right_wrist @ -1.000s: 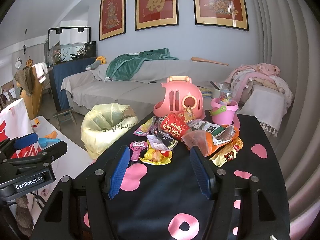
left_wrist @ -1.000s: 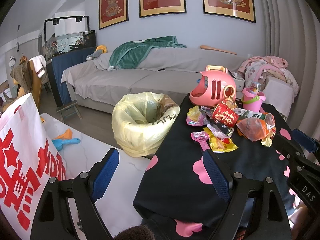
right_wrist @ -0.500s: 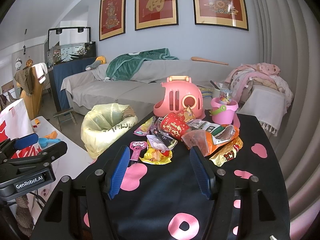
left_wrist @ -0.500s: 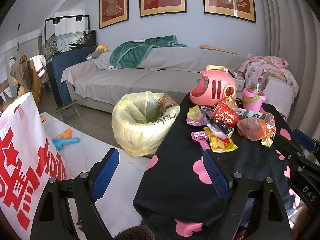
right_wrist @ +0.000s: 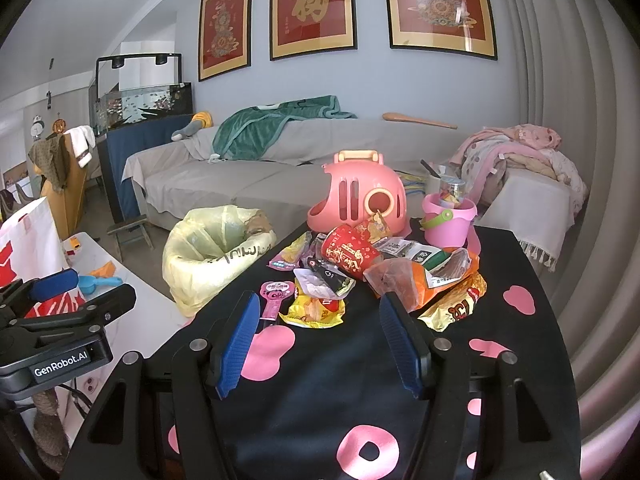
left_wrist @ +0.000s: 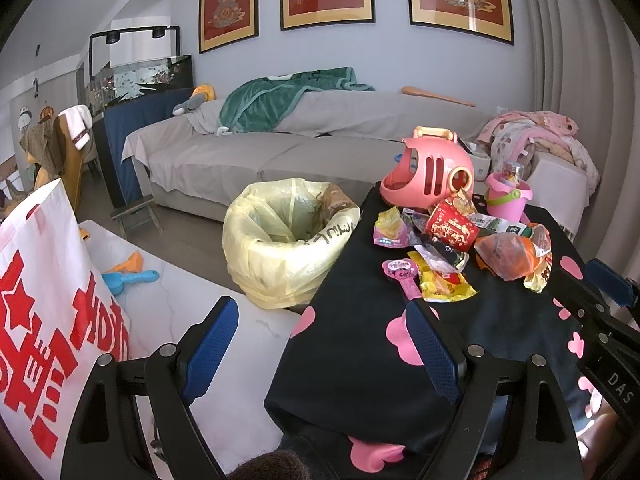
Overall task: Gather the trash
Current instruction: 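Grasp the orange snack bag with the right gripper while the left gripper grasps the pink lollipop card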
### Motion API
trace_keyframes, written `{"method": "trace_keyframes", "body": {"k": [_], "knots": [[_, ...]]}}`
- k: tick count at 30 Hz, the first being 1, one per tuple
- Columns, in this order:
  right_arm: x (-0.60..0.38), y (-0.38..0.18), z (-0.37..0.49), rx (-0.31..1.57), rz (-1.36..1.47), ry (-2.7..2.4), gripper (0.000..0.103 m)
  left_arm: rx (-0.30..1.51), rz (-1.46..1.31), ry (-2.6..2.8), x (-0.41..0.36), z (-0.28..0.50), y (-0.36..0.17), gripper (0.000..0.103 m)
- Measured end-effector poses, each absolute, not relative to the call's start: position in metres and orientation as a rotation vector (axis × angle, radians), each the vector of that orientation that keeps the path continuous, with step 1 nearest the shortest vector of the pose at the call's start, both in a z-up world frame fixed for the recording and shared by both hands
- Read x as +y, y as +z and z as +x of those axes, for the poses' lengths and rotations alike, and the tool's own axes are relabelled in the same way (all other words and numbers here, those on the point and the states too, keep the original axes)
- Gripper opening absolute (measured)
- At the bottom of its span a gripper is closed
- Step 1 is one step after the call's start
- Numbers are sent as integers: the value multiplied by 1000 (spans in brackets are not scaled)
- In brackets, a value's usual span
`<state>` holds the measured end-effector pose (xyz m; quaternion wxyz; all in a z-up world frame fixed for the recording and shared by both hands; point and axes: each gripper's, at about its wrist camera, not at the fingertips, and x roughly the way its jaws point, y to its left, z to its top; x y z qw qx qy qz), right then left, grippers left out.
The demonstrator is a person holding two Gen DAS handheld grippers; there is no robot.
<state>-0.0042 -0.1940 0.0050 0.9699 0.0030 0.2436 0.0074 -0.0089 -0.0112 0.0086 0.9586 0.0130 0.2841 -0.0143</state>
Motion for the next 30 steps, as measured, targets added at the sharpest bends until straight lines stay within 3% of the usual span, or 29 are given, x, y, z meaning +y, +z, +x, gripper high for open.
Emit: {"method": "trace_keyframes", "body": {"k": [11, 15, 22, 30], "knots": [[-224, -10, 0, 453, -19, -66, 61, 648, -29, -139, -26, 25, -21, 86], [-261, -1, 15, 353, -154, -145, 61, 661, -1, -219, -54, 64, -34, 86], [-315, -6, 47, 472, -65, -158, 61, 801, -43, -342, -98, 143, -70, 86], [-340, -29, 75, 558, -42, -137, 60, 926, -62, -245, -89, 202, -112, 86]]}}
